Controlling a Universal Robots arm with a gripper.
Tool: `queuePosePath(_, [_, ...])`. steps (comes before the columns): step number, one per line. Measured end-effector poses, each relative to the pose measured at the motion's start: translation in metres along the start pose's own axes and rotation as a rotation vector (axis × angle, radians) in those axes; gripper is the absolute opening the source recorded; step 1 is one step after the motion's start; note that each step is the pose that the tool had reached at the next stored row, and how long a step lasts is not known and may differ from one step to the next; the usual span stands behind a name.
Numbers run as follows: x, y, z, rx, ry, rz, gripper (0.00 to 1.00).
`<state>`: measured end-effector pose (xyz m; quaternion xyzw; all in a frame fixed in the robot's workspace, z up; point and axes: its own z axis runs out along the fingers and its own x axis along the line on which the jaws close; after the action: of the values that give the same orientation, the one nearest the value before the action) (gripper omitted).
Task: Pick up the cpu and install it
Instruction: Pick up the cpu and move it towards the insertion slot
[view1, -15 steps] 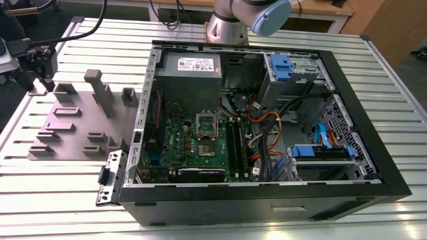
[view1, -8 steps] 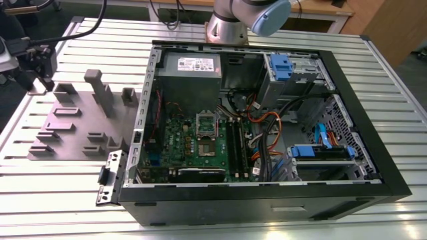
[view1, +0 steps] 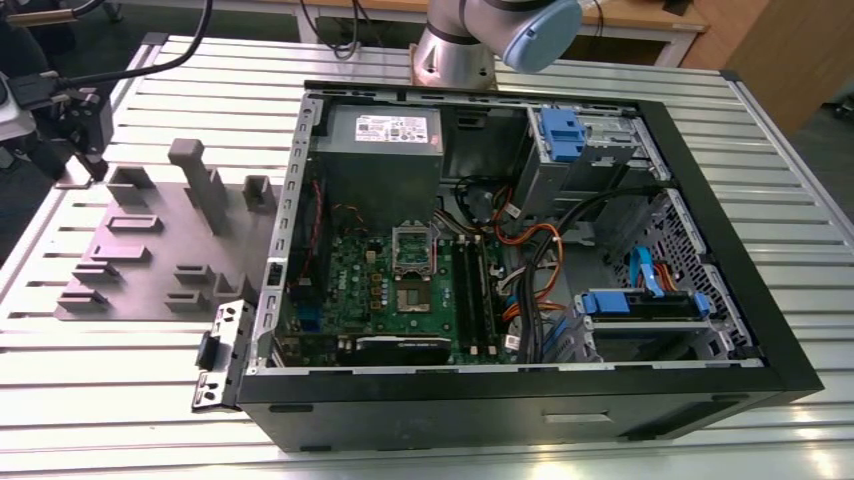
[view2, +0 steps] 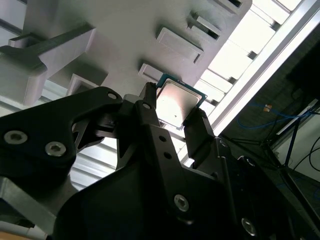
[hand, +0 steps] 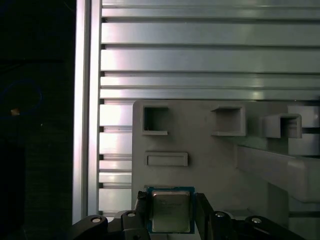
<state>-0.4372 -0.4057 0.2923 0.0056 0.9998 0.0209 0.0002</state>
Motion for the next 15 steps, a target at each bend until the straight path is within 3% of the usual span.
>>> queuePosePath(15, [0.0000, 0.0001, -0.0038, 0.0001, 0.0001, 0.000, 0.47])
